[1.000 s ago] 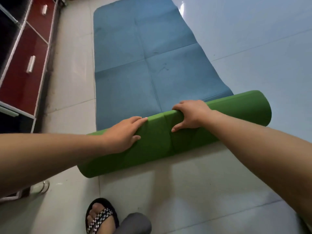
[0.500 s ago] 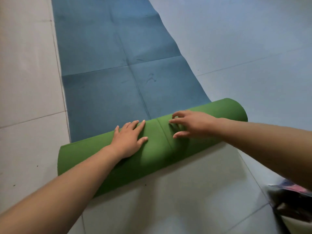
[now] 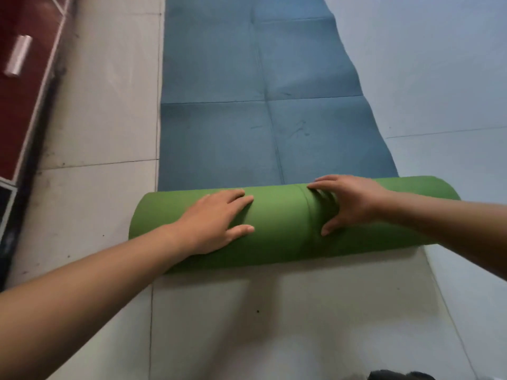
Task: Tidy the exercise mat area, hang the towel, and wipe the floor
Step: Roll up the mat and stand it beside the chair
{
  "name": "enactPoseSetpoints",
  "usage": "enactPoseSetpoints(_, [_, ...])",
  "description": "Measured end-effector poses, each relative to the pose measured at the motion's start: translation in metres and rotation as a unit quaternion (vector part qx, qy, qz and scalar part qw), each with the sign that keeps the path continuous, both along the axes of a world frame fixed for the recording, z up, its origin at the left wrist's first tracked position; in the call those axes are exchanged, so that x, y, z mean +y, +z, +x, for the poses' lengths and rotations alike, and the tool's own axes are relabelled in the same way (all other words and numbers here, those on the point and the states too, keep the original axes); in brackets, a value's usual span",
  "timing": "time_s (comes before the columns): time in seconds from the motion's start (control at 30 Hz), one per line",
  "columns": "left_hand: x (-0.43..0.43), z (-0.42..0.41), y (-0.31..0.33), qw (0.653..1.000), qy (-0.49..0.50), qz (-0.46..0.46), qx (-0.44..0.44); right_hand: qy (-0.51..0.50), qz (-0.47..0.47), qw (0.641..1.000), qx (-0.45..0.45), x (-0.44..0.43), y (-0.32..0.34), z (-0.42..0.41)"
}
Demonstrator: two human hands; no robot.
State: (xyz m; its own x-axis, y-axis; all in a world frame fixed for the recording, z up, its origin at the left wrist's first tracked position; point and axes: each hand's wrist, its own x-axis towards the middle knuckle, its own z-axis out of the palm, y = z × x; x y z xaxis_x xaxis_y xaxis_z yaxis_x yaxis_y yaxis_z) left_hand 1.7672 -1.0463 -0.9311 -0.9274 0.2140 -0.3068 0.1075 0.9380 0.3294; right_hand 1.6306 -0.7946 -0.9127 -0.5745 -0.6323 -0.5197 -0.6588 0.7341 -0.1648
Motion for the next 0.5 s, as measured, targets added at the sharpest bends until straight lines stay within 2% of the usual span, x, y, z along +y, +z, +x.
enactPoseSetpoints(0.13, [-0.013, 0.003, 0.003, 0.997, 0.043, -0.061, 0.001, -0.012, -0.033, 0.999, -0.019, -0.01, -0.002, -0.03])
enactPoseSetpoints(0.33, [-0.005, -0.023, 0.011, 0.993, 0.044, -0.109, -0.027, -0.119, -0.149, 0.98, -0.06, -0.015, 0.0, -0.065])
enactPoseSetpoints(0.43, [-0.011, -0.042, 0.02, 0.991, 0.044, -0.112, -0.05, -0.092, -0.197, 0.976, -0.021, -0.013, 0.01, -0.06])
enactPoseSetpoints(0.5, [-0.015, -0.055, 0.025, 0.989, 0.041, -0.124, -0.075, -0.029, -0.184, 0.982, 0.027, -0.008, 0.013, -0.041])
